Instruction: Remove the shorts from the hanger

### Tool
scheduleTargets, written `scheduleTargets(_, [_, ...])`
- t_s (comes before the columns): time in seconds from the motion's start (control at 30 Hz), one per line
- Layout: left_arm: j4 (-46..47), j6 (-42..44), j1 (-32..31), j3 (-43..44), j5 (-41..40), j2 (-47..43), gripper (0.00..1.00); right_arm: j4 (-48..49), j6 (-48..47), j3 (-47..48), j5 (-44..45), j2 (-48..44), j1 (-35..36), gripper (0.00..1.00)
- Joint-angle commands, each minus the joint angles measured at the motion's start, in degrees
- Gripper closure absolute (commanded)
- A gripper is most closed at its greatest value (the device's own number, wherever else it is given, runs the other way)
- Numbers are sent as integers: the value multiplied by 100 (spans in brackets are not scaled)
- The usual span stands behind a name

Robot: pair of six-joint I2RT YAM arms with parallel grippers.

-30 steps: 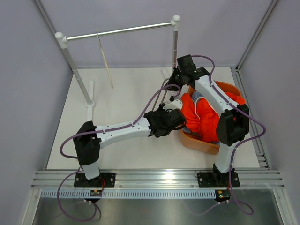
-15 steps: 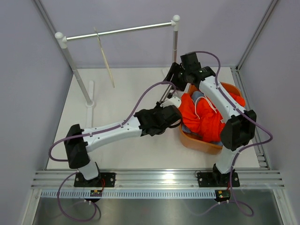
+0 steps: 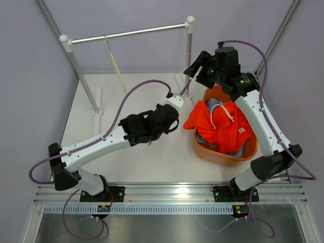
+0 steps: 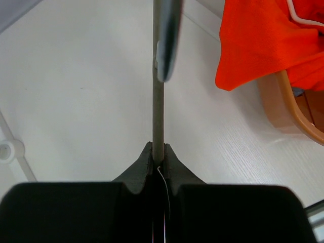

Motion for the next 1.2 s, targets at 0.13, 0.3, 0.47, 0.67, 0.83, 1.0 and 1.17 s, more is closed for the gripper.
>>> scheduleTargets(0.13, [268, -453, 942, 37, 1530, -732, 100, 54, -148, -158, 954, -981, -92, 23])
scheduleTargets(0.3, [66, -524, 1381, 606, 1857, -637, 100, -8, -272, -378, 1342, -1579, -92, 21])
scheduleTargets(0.47, [66, -551, 1777, 1021, 2032, -391, 100, -60, -421, -466, 1438, -1965, -101, 20])
scheduleTargets(0.67, [23, -612, 2340, 1899, 1858, 75, 100, -78, -500, -659, 1412, -2326, -101, 20])
scheduleTargets(0.83, [-22, -559, 2630, 2891, 1717, 918, 100, -87, -570, -835, 1360, -2581, -101, 20])
scheduleTargets(1.0, [-40, -595, 2788, 3833, 1567, 1534, 100, -70, -597, -1055, 1280, -2757, -92, 20])
scheduleTargets(1.17, [-22, -630, 2929, 4229, 1462, 1930, 100, -52, -641, -1248, 1193, -2845, -101, 20])
